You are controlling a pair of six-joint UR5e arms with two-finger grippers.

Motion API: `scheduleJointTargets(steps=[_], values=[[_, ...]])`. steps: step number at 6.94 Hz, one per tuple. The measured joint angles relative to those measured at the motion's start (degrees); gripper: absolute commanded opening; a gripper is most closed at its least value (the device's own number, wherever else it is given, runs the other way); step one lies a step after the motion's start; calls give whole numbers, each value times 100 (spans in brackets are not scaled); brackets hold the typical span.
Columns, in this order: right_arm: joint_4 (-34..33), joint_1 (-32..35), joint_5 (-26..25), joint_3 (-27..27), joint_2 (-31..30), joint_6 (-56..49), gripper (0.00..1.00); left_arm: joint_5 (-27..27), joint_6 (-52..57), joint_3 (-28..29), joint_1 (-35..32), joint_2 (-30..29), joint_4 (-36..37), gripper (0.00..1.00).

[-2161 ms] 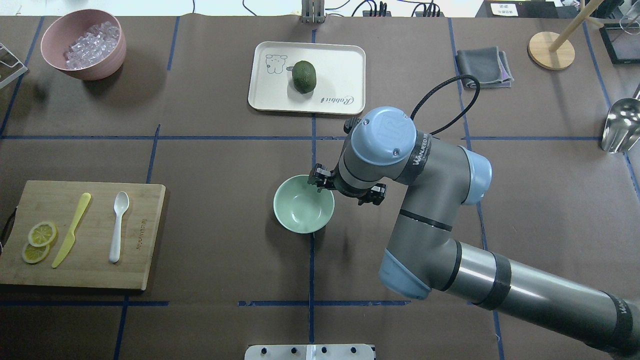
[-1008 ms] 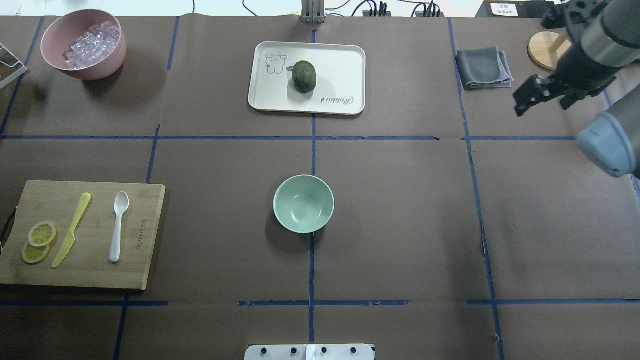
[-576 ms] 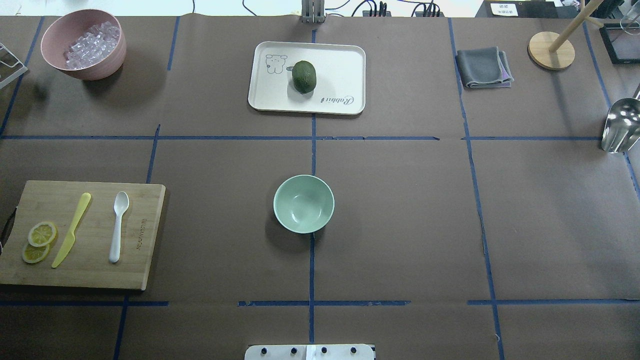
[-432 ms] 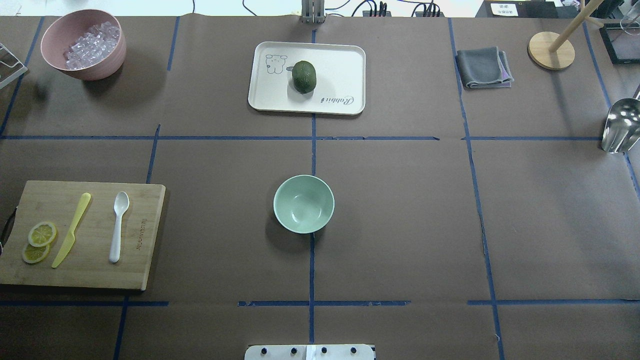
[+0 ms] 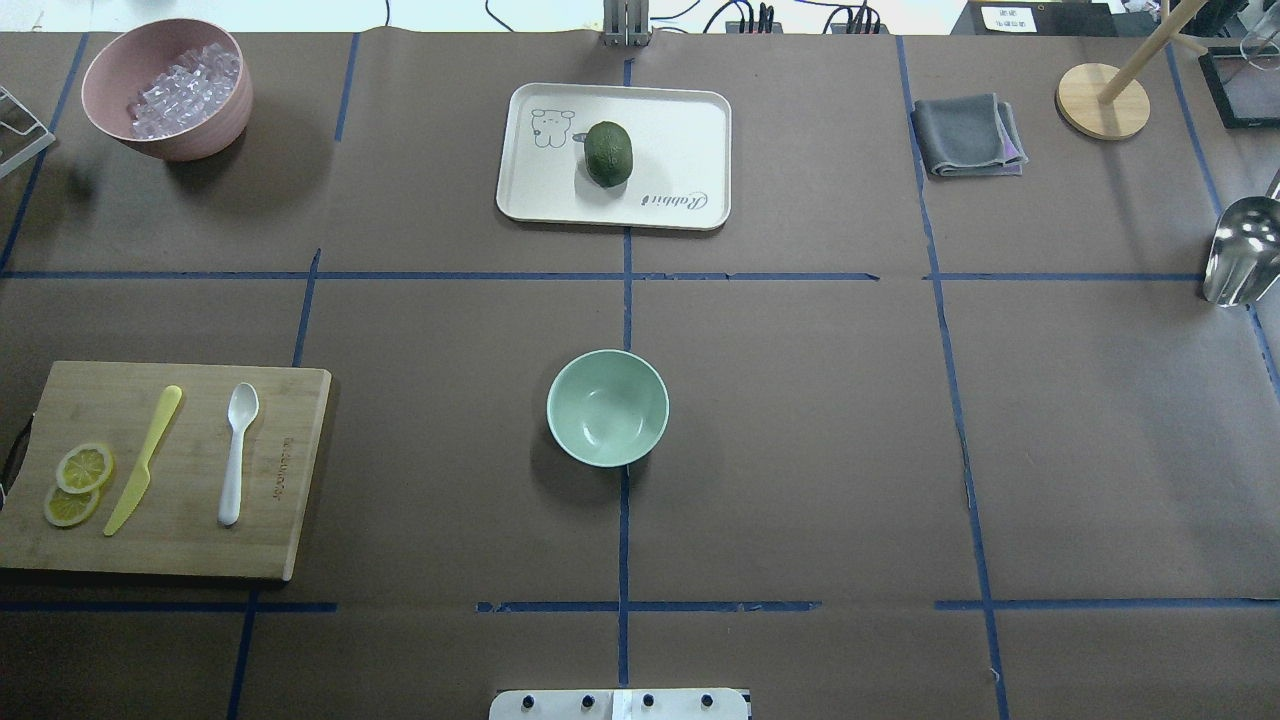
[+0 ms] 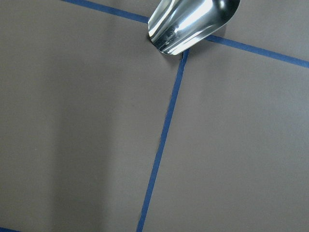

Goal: Place spoon in bowl
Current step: 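Move the left gripper over the white spoon on the cutting board, then lower the left gripper and grasp the white spoon's handle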

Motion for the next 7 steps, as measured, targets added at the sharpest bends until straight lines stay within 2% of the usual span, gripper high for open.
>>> scheduleJointTargets(steps=[2, 4, 5, 7], values=[[3, 5, 28, 35, -26, 32, 100, 61, -1809, -204, 662, 201, -985, 100], [3, 5, 35, 39, -45, 22, 100, 512, -3186, -291, 1524, 403, -2034, 100], [3, 5, 36, 34, -51, 13, 100, 910, -3795, -347, 2023, 467, -2333, 100], [3, 5, 36, 40, -57, 5, 100, 1487, -4431, -459, 2807, 503, -2489, 99]])
